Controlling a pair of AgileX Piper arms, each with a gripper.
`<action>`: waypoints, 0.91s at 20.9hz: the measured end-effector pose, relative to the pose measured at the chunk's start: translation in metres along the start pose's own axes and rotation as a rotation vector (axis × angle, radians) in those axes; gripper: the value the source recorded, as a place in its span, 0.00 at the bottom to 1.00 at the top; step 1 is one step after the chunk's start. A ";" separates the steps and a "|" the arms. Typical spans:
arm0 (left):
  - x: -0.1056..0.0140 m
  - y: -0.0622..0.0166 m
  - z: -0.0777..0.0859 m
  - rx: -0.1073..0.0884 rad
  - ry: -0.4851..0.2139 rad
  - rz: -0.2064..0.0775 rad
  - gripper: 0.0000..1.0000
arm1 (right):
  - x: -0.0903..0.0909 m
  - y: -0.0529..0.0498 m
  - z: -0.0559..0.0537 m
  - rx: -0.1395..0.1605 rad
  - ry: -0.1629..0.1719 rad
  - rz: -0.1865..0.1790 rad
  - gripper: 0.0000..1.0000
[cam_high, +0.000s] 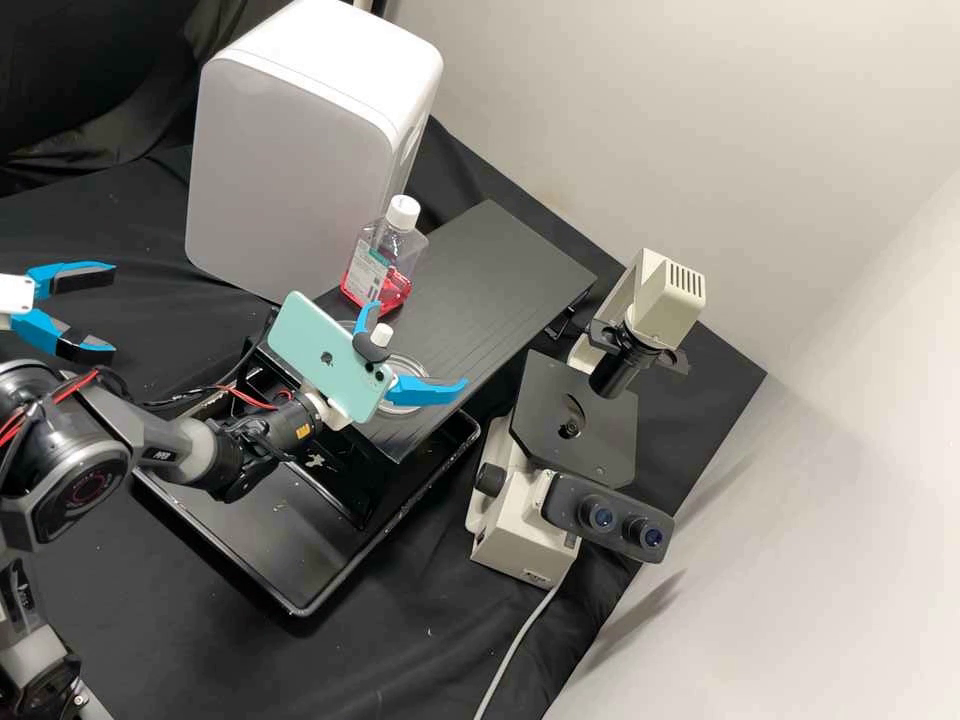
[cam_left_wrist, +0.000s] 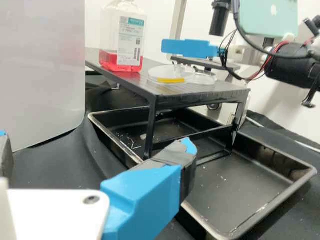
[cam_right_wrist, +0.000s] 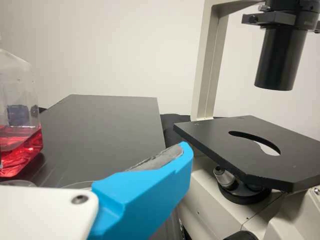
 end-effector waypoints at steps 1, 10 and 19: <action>0.000 0.0002 0.000 0.000 0.000 0.001 1.00 | 0.000 0.000 0.000 0.000 0.000 0.000 1.00; -0.002 -0.0021 0.001 0.004 0.001 -0.008 1.00 | -0.003 -0.001 0.001 0.000 -0.001 -0.001 1.00; -0.002 -0.0021 0.001 0.004 0.002 -0.008 1.00 | -0.028 0.001 -0.008 0.001 0.061 0.034 1.00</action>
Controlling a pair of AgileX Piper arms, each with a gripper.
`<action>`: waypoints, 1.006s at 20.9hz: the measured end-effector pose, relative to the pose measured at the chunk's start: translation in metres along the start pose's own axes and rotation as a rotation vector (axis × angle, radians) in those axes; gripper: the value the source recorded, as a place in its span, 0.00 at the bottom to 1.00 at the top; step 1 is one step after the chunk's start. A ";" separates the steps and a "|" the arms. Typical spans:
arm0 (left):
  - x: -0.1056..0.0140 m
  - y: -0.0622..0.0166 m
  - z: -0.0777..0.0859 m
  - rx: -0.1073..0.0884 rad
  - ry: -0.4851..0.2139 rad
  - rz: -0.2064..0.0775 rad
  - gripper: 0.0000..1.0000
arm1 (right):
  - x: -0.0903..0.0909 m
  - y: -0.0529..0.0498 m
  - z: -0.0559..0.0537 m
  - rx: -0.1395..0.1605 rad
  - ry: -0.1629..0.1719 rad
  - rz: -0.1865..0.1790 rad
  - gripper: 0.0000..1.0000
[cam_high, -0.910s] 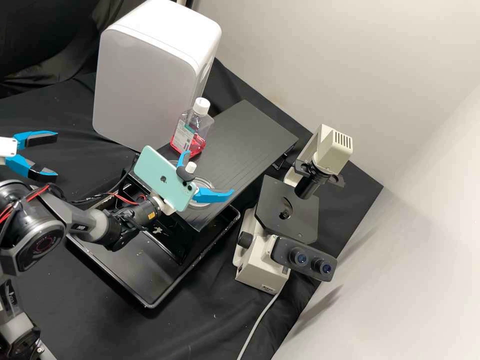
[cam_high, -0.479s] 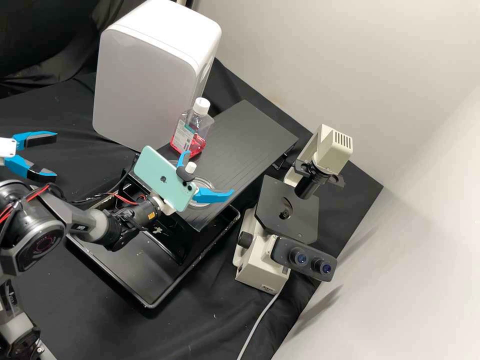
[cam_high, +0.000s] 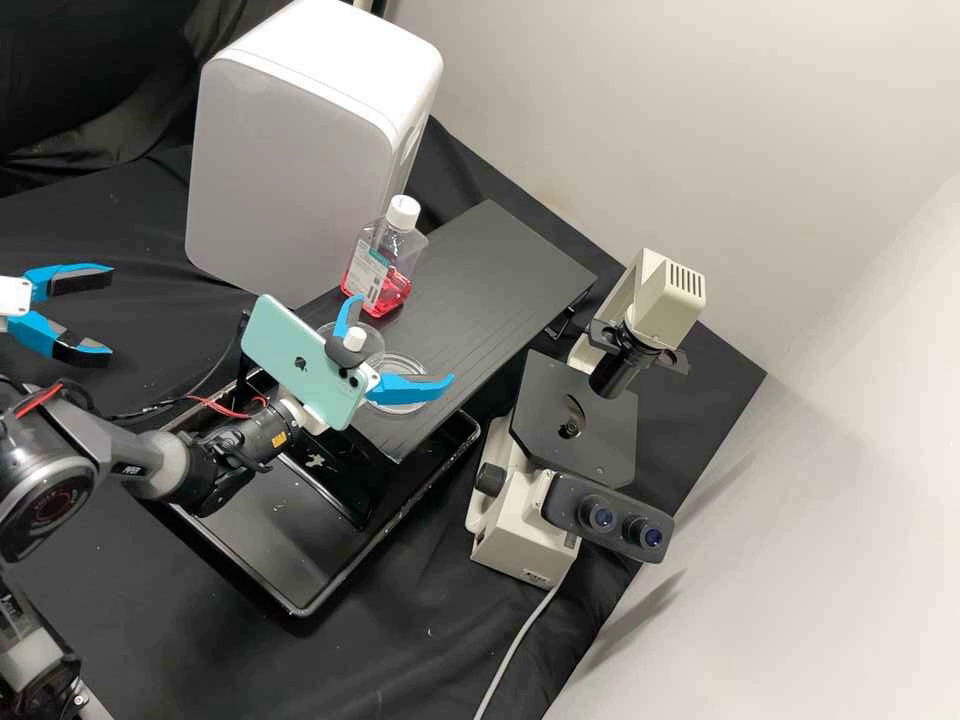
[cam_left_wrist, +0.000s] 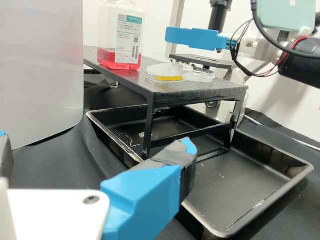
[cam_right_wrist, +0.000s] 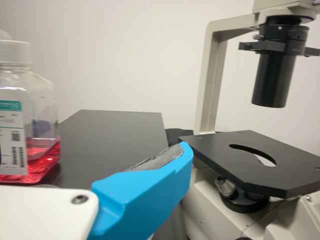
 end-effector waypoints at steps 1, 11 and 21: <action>0.000 0.0000 0.000 0.000 0.000 0.000 1.00 | -0.002 -0.002 0.001 0.000 0.000 -0.007 1.00; 0.000 -0.0008 0.002 0.001 -0.010 -0.004 1.00 | -0.023 -0.016 0.014 -0.002 -0.048 -0.058 1.00; -0.001 -0.0018 0.004 0.003 -0.022 -0.009 1.00 | -0.025 -0.019 0.017 -0.003 -0.048 -0.058 1.00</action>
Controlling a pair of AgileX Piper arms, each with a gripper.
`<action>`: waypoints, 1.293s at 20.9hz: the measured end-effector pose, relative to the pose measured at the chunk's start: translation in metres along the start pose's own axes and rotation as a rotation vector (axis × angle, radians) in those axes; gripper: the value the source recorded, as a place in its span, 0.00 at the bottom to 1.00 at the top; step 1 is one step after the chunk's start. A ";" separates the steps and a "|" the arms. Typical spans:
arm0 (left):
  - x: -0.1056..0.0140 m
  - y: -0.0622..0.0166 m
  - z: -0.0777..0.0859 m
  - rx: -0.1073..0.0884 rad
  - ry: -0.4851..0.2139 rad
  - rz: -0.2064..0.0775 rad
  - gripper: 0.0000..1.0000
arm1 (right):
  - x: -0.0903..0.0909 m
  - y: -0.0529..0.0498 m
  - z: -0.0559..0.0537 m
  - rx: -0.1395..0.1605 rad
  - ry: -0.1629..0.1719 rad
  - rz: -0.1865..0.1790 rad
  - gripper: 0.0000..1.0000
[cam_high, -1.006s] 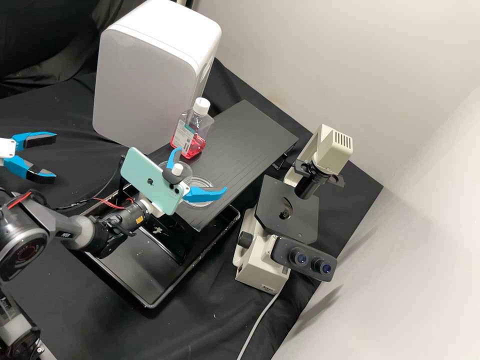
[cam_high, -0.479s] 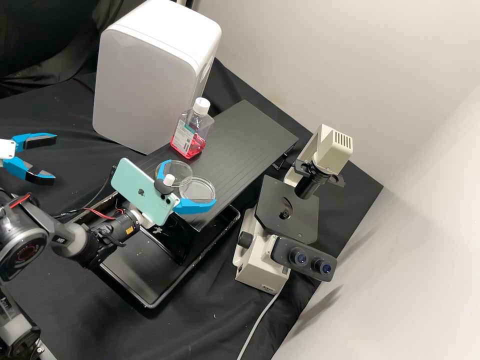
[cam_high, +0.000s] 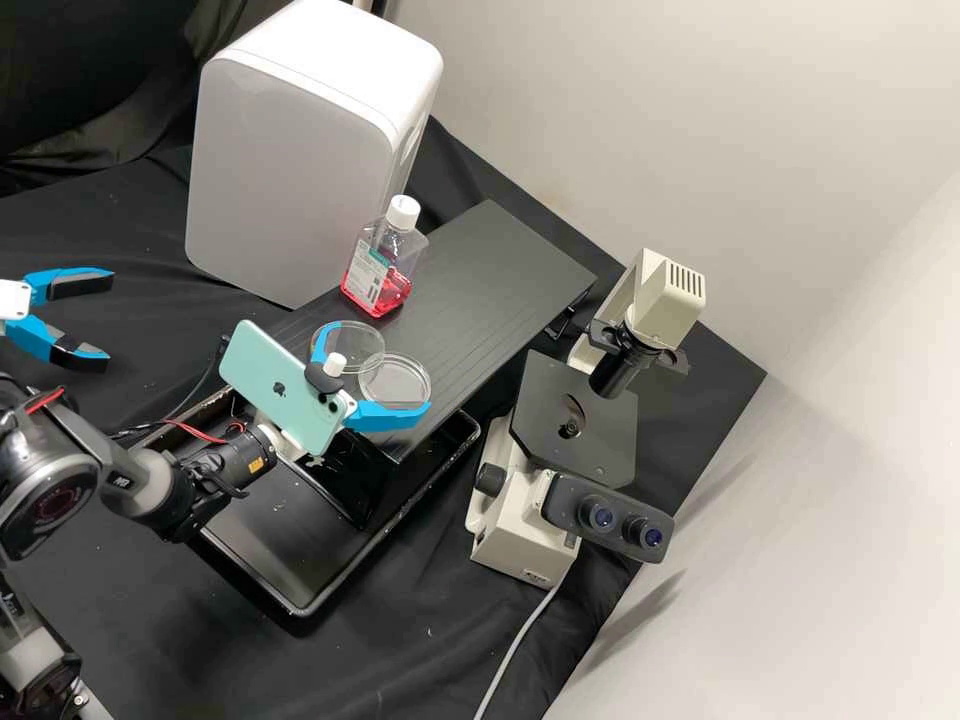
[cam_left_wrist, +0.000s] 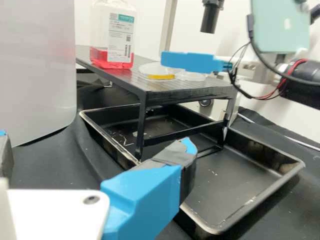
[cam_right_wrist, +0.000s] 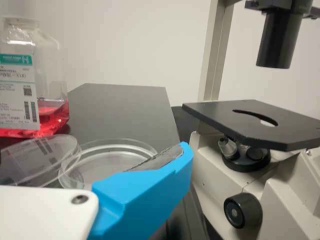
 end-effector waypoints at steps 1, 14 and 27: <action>0.000 0.0000 0.000 0.000 0.000 0.000 1.00 | 0.000 -0.001 0.001 0.000 -0.004 -0.004 1.00; -0.001 -0.0013 0.001 0.005 -0.003 -0.006 1.00 | -0.001 -0.014 -0.002 0.003 0.007 -0.046 1.00; -0.001 -0.0019 0.002 0.006 -0.009 -0.009 1.00 | 0.006 -0.016 0.011 0.005 -0.036 -0.037 1.00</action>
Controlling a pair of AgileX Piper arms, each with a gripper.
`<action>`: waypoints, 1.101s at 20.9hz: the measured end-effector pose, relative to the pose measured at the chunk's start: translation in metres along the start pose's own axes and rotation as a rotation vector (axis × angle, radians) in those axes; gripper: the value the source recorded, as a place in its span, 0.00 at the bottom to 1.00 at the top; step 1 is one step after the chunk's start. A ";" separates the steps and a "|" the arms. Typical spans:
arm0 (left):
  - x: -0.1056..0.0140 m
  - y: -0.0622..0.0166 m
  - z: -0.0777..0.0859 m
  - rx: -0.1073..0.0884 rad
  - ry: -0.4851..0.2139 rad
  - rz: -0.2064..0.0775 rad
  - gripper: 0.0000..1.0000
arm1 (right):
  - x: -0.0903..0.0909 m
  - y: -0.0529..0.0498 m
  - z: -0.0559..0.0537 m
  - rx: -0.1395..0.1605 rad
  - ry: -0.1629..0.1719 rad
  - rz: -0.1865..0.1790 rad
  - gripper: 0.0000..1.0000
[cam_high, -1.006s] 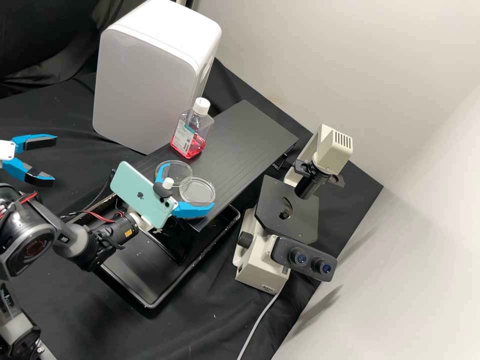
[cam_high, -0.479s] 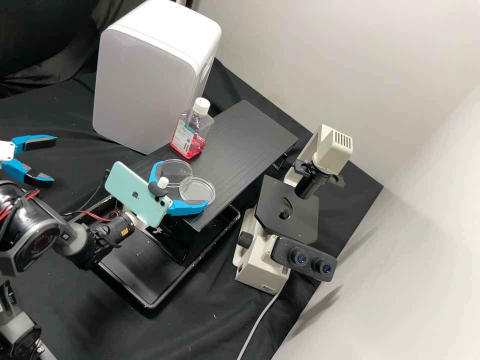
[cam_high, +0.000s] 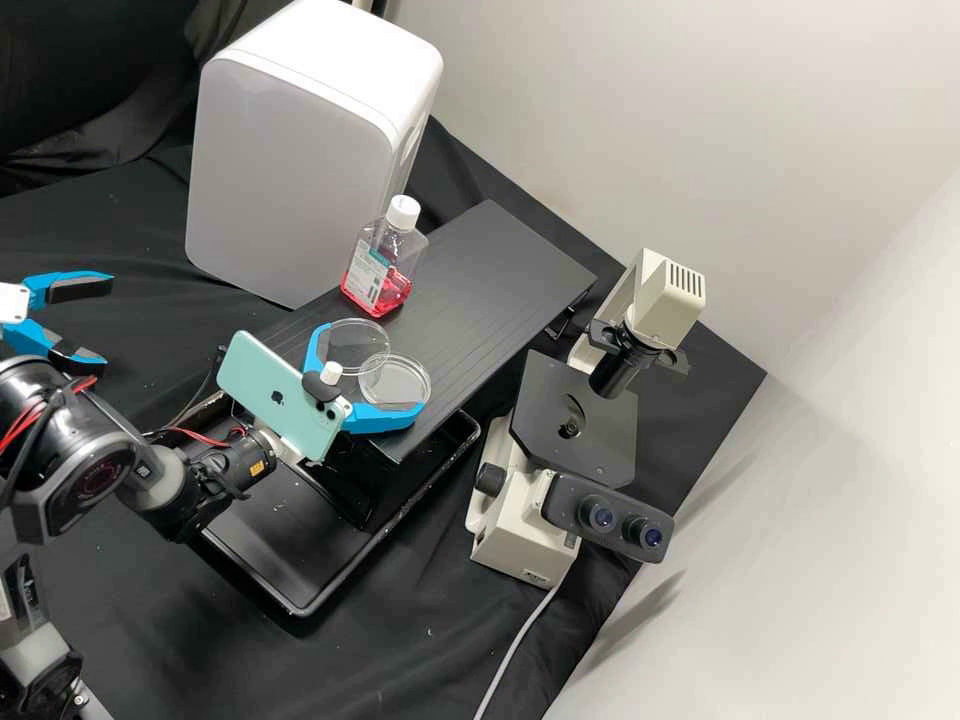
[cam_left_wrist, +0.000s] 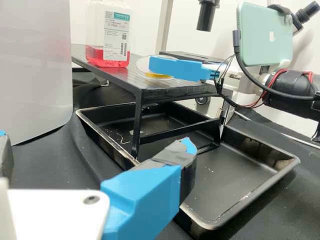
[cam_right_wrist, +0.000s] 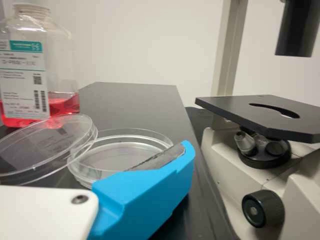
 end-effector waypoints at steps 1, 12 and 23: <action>0.000 -0.0002 0.000 0.000 -0.002 -0.001 1.00 | 0.000 0.000 0.000 0.000 0.000 0.000 1.00; 0.000 -0.0003 0.001 0.000 -0.004 -0.002 1.00 | 0.000 0.001 0.001 0.027 -0.005 0.005 0.00; 0.000 0.0005 0.001 -0.001 -0.006 0.003 1.00 | 0.000 0.003 0.003 0.040 -0.002 0.012 0.00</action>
